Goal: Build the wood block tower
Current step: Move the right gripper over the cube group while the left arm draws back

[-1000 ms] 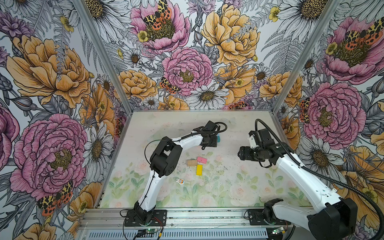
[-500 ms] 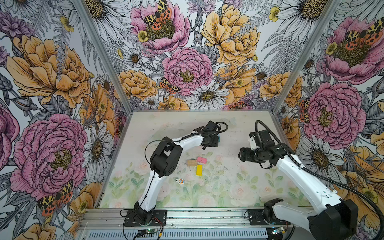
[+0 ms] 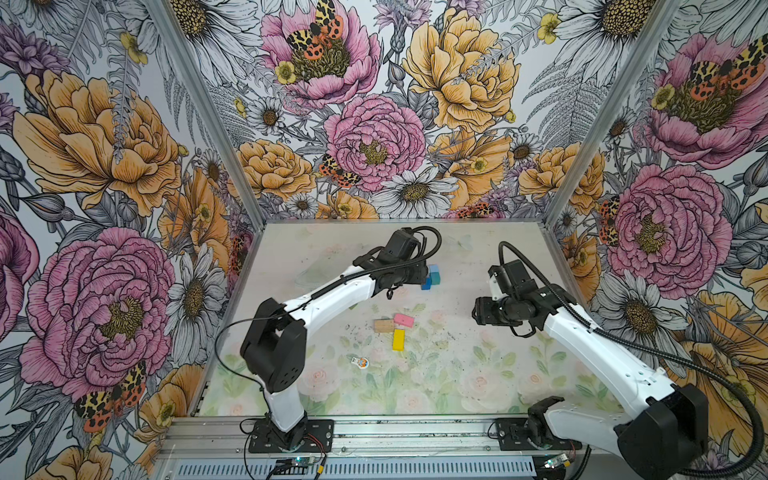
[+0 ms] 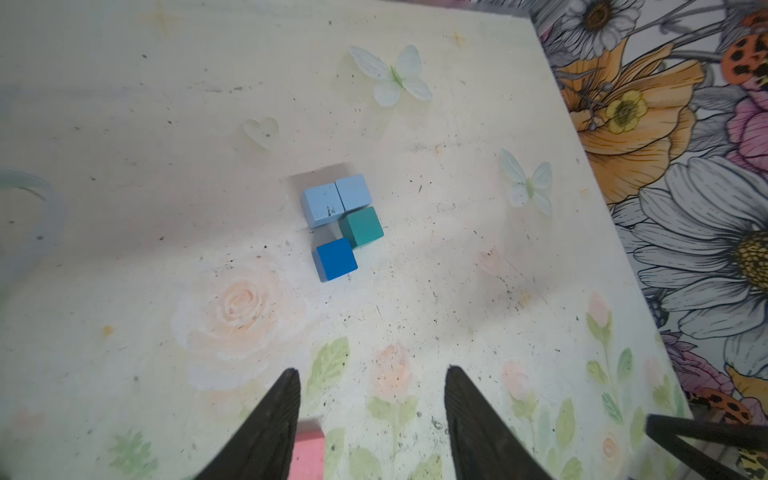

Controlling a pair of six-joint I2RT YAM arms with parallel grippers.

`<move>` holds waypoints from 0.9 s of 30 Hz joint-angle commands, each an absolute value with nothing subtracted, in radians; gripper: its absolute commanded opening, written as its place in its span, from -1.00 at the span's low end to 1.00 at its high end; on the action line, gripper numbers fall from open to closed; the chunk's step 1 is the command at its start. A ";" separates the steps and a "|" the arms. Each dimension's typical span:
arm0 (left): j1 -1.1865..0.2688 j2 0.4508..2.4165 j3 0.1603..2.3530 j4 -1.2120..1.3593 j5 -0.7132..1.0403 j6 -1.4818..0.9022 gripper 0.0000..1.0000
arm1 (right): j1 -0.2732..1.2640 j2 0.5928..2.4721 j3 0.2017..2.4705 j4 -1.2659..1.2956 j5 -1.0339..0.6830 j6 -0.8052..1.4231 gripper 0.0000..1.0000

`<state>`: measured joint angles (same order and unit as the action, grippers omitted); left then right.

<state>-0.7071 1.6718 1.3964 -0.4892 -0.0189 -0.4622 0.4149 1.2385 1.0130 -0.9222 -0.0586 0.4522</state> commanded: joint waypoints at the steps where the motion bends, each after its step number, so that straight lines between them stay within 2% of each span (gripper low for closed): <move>1: -0.695 1.528 1.255 -0.484 -0.107 -0.465 0.17 | 0.488 1.347 1.094 -0.857 -0.002 0.491 0.24; 3: -0.698 1.429 1.163 -0.483 -0.132 -0.487 0.18 | 0.522 1.427 1.134 -0.846 0.033 0.498 0.31; 6: -0.698 1.297 1.042 -0.481 -0.158 -0.519 0.21 | 0.552 1.540 1.192 -0.827 0.039 0.502 0.27; 13: -0.654 1.074 0.874 -0.484 -0.173 -0.551 0.29 | 0.618 1.802 1.360 -0.737 -0.067 0.545 -0.14; 20: -0.596 1.024 0.840 -0.484 -0.111 -0.530 0.32 | 0.634 1.999 1.548 -0.738 -0.086 0.561 -0.22; 23: -0.592 1.043 0.852 -0.480 -0.091 -0.510 0.54 | 0.632 2.053 1.596 -0.742 -0.079 0.556 -0.23; 27: -0.591 1.066 0.871 -0.476 -0.086 -0.500 0.56 | 0.625 2.118 1.658 -0.760 -0.070 0.541 -0.24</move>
<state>-0.5987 1.0515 0.8543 -0.4942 -0.1143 -0.5213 0.6315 2.0769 1.6066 -0.7567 -0.0761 0.5419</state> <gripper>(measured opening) 0.778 0.381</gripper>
